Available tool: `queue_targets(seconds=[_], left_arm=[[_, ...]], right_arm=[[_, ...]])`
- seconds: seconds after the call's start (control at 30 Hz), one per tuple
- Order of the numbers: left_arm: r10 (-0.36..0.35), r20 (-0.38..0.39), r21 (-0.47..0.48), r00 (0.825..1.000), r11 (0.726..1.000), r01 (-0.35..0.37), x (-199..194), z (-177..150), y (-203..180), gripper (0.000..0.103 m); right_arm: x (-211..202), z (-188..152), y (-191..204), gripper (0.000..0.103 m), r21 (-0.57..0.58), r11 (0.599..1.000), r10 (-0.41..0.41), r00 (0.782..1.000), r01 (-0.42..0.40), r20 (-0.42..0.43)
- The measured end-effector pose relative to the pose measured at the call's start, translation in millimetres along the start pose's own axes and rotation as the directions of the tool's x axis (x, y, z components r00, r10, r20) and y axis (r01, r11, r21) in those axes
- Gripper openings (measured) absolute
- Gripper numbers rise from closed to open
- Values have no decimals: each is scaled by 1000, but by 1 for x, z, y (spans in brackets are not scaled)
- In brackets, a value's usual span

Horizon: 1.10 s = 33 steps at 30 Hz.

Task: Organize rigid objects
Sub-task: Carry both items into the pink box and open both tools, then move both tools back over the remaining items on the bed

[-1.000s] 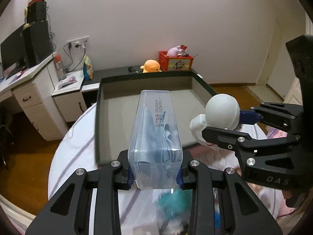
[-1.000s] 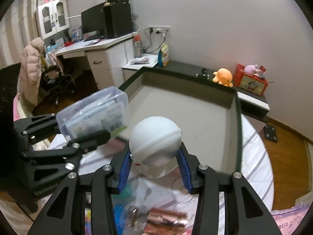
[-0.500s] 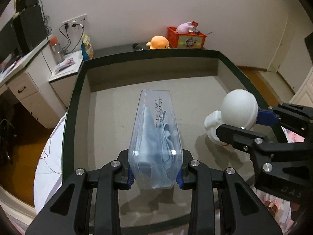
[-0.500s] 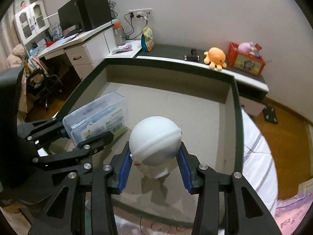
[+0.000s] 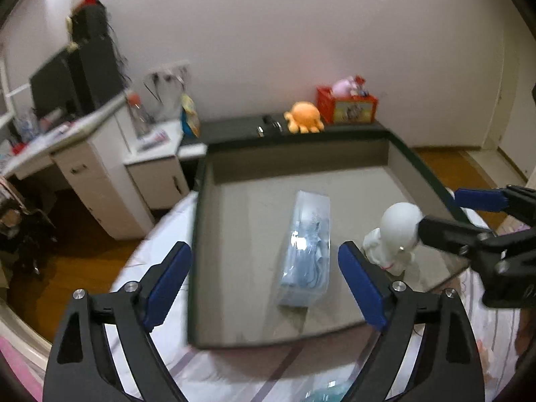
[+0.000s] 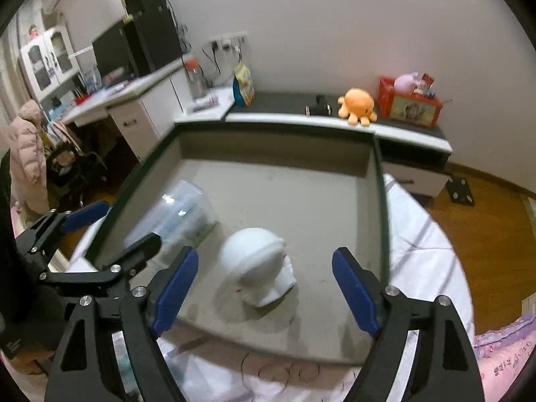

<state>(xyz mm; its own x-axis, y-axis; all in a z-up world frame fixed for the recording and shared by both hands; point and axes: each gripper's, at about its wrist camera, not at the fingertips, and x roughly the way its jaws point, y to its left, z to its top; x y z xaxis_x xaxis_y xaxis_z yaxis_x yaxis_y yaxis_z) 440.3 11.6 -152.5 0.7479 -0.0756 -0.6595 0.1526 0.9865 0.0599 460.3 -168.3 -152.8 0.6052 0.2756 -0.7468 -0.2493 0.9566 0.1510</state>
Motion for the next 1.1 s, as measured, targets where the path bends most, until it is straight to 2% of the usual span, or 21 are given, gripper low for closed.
queue_targets(seconds=[0.13,0.17,0.2,0.33,0.43,0.57,0.77,0.83,0.9,1.0,1.1], left_arm=[[48,104,-15,993,999,-46,-55,-10,9,102],[60,131,-20,990,998,-58,-69,-13,11,103],[67,154,-24,986,998,-64,-80,-16,12,103],[76,250,-42,965,997,-67,-134,-38,16,103],[62,295,-61,954,997,-46,-166,-57,14,103],[21,327,-83,945,997,7,-197,-82,8,103],[43,361,-50,931,998,-27,-233,-124,-8,103],[46,366,-44,930,999,-32,-240,-131,-12,103],[52,382,-41,923,998,-39,-248,-136,-16,103],[50,400,-25,915,999,-43,-255,-140,-22,103],[15,385,-18,923,1000,-9,-256,-146,-24,103]], right_arm=[[-43,-8,12,90,-28,999,-19,996,22,86],[-56,-13,15,94,-28,999,-17,993,21,116],[-69,-19,18,103,-28,999,-17,989,21,146],[-113,-44,31,103,-33,999,6,969,3,247],[-142,-66,44,103,-49,998,-14,949,31,316],[-169,-97,59,103,-55,997,-39,932,62,362],[-202,-147,69,103,-39,991,-101,894,131,437],[-209,-160,67,103,-24,989,-120,889,145,443],[-217,-170,66,103,-3,989,-126,876,145,465],[-226,-182,64,103,13,991,-122,869,132,479],[-228,-186,64,103,13,990,-127,866,138,484]])
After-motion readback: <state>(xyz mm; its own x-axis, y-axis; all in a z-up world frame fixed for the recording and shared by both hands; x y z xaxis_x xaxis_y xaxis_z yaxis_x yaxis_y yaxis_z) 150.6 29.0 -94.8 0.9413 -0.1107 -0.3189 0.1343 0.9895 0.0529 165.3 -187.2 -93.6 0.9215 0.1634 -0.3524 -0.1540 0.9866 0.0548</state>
